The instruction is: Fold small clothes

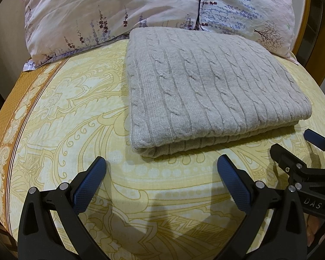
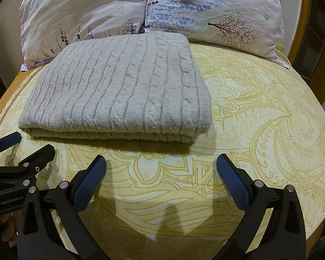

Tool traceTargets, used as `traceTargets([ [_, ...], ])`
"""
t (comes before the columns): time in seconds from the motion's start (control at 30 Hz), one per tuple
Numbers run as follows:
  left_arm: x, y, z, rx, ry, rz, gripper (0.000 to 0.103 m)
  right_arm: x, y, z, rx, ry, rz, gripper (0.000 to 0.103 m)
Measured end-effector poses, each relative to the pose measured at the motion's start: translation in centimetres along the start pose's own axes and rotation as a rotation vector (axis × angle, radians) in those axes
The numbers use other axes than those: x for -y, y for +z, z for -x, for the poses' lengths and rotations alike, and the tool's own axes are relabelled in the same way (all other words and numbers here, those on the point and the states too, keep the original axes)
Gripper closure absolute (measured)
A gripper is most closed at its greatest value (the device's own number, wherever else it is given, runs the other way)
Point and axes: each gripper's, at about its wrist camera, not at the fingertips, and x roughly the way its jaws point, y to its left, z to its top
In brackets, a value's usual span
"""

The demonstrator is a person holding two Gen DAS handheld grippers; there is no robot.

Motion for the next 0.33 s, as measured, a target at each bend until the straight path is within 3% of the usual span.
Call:
traceTargets([
  [0.33, 0.0, 0.07, -0.04, -0.003, -0.001, -0.002, 0.001, -0.01, 0.01, 0.01, 0.0, 0.0, 0.0, 0.002],
])
